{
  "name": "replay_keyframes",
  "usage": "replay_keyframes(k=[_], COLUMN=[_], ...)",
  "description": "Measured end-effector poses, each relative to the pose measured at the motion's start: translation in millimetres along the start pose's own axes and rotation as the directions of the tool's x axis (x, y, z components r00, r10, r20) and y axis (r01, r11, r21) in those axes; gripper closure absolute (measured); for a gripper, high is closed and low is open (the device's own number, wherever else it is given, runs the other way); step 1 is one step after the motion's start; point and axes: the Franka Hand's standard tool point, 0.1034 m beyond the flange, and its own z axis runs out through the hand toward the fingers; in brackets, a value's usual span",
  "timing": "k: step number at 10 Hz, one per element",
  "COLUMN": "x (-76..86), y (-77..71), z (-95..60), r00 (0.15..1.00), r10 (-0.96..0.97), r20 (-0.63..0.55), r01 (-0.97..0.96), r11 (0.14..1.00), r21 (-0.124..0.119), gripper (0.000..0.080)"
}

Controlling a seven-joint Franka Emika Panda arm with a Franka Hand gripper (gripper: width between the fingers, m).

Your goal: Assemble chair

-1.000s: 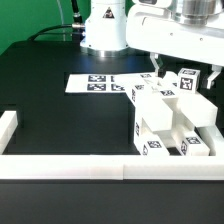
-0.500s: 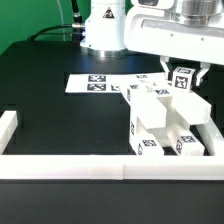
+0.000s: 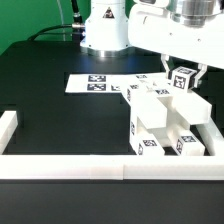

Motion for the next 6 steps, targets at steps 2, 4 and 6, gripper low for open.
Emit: replay_keyframes(k=[2, 4, 6], x=[-0.2, -0.5, -0.9], y=[-0.3, -0.6, -1.1], z=[0.0, 0.0, 0.0], r00=[0.992, 0.970, 0.935], r10=[0.124, 0.242, 0.354], r20=[0.001, 0.002, 0.003], r01=[-0.124, -0.242, -0.354], r11=[0.992, 0.970, 0.935], r21=[0.001, 0.002, 0.002], gripper=[0.0518, 0.0518, 0.0518])
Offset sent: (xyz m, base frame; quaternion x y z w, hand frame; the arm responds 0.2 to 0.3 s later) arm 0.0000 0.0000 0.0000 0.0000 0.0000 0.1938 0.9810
